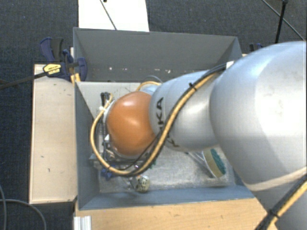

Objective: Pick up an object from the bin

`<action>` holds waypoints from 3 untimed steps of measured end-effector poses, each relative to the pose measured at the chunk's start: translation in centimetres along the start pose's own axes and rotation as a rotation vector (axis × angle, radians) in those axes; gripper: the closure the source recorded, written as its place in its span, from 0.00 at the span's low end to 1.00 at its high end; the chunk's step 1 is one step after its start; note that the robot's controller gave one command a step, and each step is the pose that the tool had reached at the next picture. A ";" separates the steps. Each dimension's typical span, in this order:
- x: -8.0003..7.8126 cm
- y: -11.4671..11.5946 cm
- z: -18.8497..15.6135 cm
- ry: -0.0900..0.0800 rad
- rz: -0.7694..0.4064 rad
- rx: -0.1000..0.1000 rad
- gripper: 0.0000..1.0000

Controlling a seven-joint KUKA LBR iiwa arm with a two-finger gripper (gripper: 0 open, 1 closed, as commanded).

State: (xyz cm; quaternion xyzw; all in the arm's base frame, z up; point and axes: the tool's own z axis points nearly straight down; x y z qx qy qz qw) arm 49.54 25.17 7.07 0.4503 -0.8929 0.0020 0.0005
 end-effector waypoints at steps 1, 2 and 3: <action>-0.2 0.2 0.0 -0.003 0.003 -0.003 1.00; -0.2 -1.6 -3.7 -0.009 -0.019 0.000 1.00; -0.6 -2.5 -16.2 -0.013 -0.012 0.002 1.00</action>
Offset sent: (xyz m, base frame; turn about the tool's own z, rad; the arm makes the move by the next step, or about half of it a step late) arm 0.0000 0.0000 0.0000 0.0000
